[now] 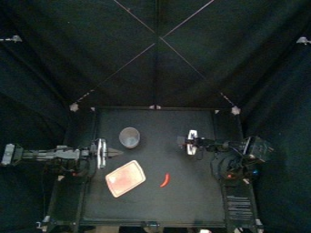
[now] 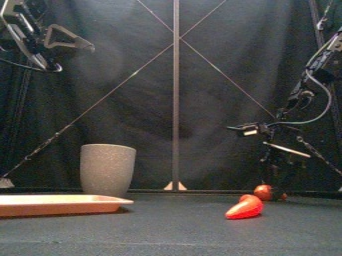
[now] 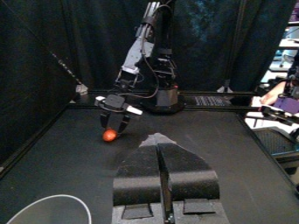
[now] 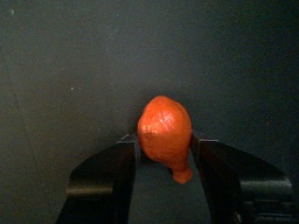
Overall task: Pick the drumstick then place it in the grey bowl
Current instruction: Place drumstick in the grey bowl
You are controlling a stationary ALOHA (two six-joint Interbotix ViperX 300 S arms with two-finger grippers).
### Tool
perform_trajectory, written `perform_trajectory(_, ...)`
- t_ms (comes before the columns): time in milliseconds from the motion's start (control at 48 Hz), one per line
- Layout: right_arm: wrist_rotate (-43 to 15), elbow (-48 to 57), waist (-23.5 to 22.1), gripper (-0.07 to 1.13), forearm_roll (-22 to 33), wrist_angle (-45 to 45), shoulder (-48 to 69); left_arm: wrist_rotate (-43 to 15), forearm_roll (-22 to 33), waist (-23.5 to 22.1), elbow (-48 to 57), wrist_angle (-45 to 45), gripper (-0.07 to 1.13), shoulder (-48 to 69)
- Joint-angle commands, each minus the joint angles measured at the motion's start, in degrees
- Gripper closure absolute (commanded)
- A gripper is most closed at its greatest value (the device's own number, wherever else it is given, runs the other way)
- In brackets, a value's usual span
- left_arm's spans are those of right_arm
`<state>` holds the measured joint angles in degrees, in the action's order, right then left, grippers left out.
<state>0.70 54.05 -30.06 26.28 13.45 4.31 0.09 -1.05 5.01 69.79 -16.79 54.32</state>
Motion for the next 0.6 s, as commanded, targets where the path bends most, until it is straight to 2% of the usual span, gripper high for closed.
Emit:
perform_trajectory(21, 0.00, -0.62, -0.53, 0.43, -0.62, -0.62, -1.67, 0.00, 0.00, 0.09, -0.70, -0.35, 1.01, -0.18)
perform_trajectory(167, -0.44, -1.67, -0.26, 0.52, -0.88, -0.62, -2.29, 0.00, 0.09, 0.09, -0.53, -0.35, 1.01, -0.18)
perform_trajectory(271, -0.79, -3.34, 0.70, 0.52, -0.97, -0.53, -0.79, 0.00, 0.00, 0.09, -0.35, -0.35, 1.01, -0.18)
perform_trajectory(604, -0.79, -20.48, 12.39, 0.52, -4.13, -1.67, 4.13, -0.26, 0.00, 0.18, -0.35, -0.62, 1.01, -0.18)
